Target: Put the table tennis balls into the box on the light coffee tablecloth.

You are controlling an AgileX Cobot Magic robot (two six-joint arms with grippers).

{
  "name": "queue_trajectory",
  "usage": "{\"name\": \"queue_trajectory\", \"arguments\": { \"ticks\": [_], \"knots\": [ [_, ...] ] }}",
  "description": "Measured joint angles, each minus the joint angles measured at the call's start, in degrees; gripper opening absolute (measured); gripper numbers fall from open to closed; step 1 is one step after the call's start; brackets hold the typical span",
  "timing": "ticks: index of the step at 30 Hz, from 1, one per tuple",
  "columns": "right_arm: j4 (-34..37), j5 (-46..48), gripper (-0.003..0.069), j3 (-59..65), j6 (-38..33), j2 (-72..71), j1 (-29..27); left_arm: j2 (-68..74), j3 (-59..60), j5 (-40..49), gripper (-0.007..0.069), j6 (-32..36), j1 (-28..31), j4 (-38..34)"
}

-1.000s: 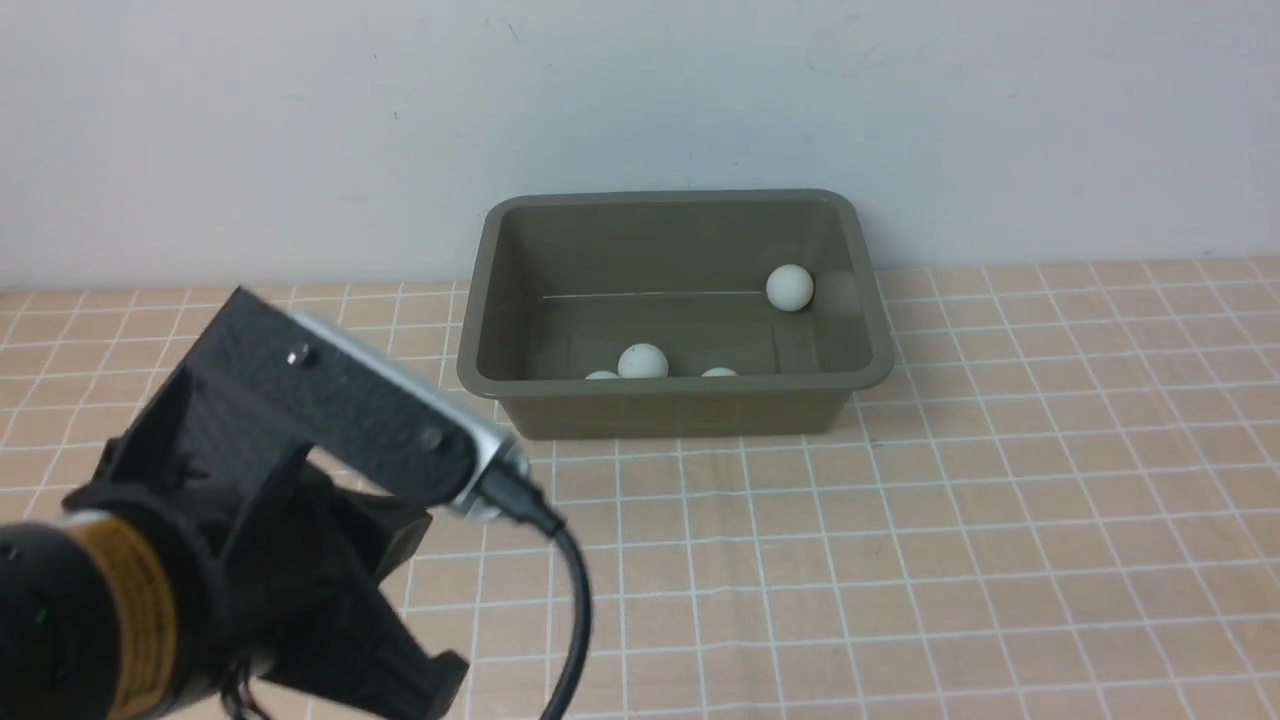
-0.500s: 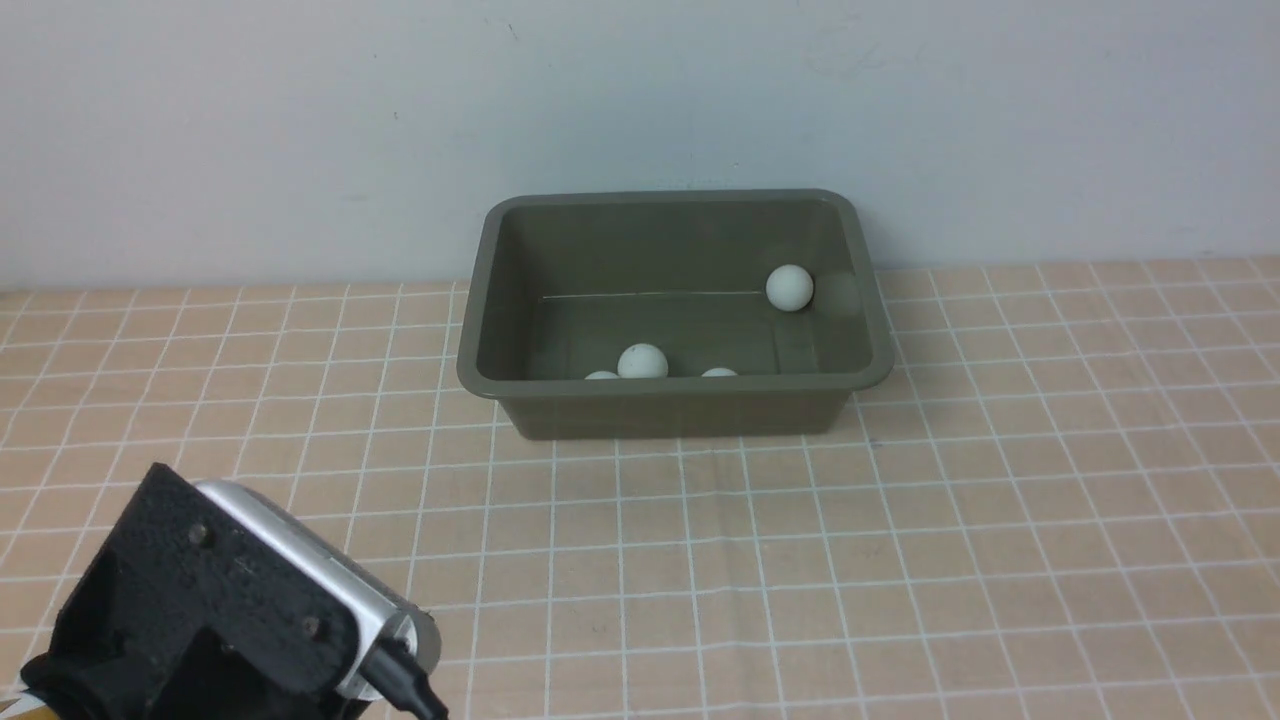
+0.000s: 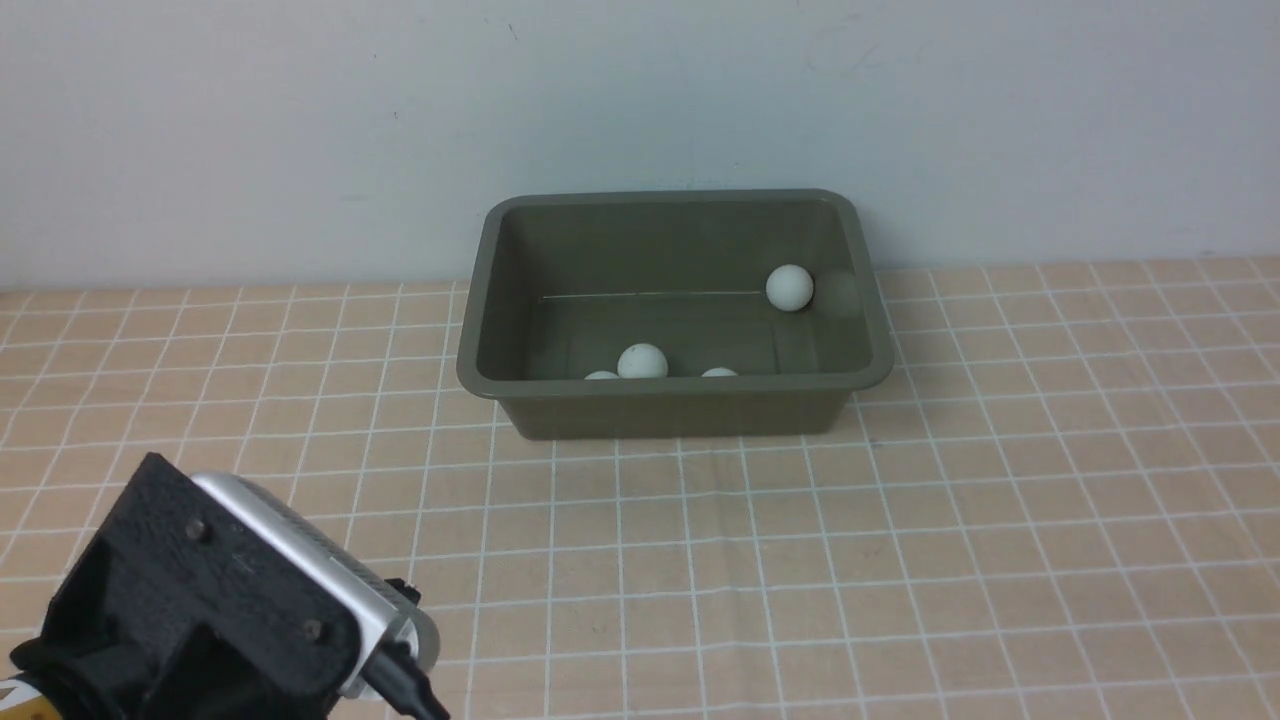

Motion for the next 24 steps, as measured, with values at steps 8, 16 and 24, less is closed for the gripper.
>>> {"name": "queue_trajectory", "arguments": {
  "ticks": [8,16,24],
  "knots": [
    [0.00,0.00,-0.0018,0.00,0.00,0.00,0.00,-0.09,0.00,0.00,-0.0069,0.00,0.44,8.35],
    [0.00,0.00,-0.0018,0.00,0.00,0.00,0.00,-1.62,0.04,-4.82,-0.0069,-3.39,20.70,6.78],
    [0.00,0.00,-0.0018,0.00,0.00,0.00,0.00,-13.82,0.87,-7.58,-0.0069,-9.71,43.26,4.97]
  ]
}}
